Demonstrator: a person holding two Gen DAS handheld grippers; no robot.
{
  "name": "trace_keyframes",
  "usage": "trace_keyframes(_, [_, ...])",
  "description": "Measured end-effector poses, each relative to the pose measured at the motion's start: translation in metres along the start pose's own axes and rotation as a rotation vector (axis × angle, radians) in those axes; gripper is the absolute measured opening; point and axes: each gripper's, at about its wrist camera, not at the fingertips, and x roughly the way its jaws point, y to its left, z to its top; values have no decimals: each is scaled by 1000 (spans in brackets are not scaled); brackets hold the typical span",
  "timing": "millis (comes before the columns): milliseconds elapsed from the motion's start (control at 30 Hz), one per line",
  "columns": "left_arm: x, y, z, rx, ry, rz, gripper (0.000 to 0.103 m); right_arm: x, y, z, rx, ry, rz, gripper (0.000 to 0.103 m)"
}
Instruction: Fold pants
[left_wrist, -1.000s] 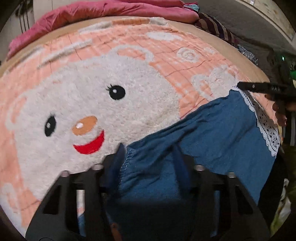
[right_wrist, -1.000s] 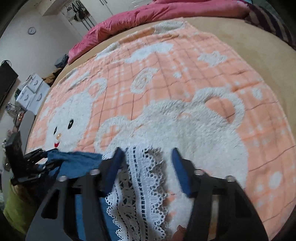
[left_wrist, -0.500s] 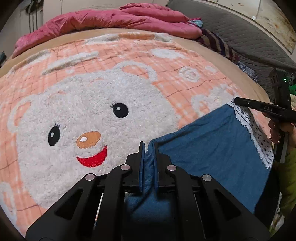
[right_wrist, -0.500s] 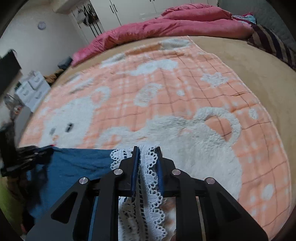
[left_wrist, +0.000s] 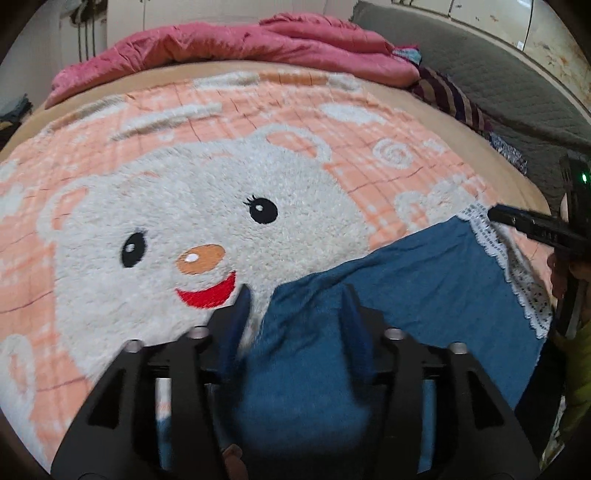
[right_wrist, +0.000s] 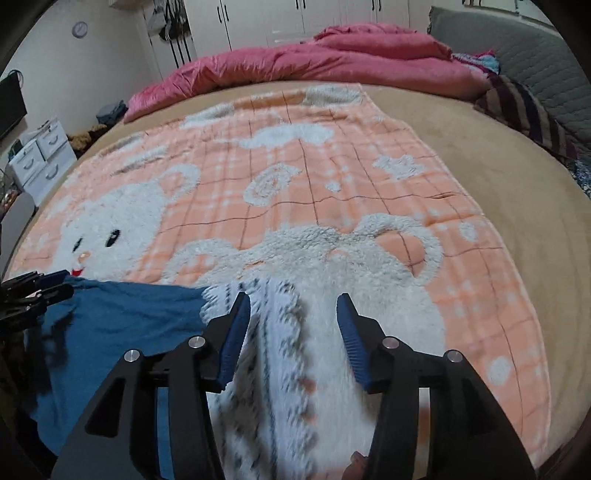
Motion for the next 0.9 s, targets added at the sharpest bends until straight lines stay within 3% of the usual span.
trace_keyframes(33, [-5,-1,-2,-8,-4,-3,65,-6,2,-3,1,-8,4,54])
trace_keyframes(167, [-21,-11,-11,-16,-11,-8,67,-32,17,-20,-5,-49,23,67])
trace_keyframes(367, [-42,-25,-23,-17,-41,-17,76,-62,35,-42,-16,-83,28,77])
trace_keyframes(900, [-98,-37,-57,-42,-91,-36,87,-100,49,-81,41,-103,47,86])
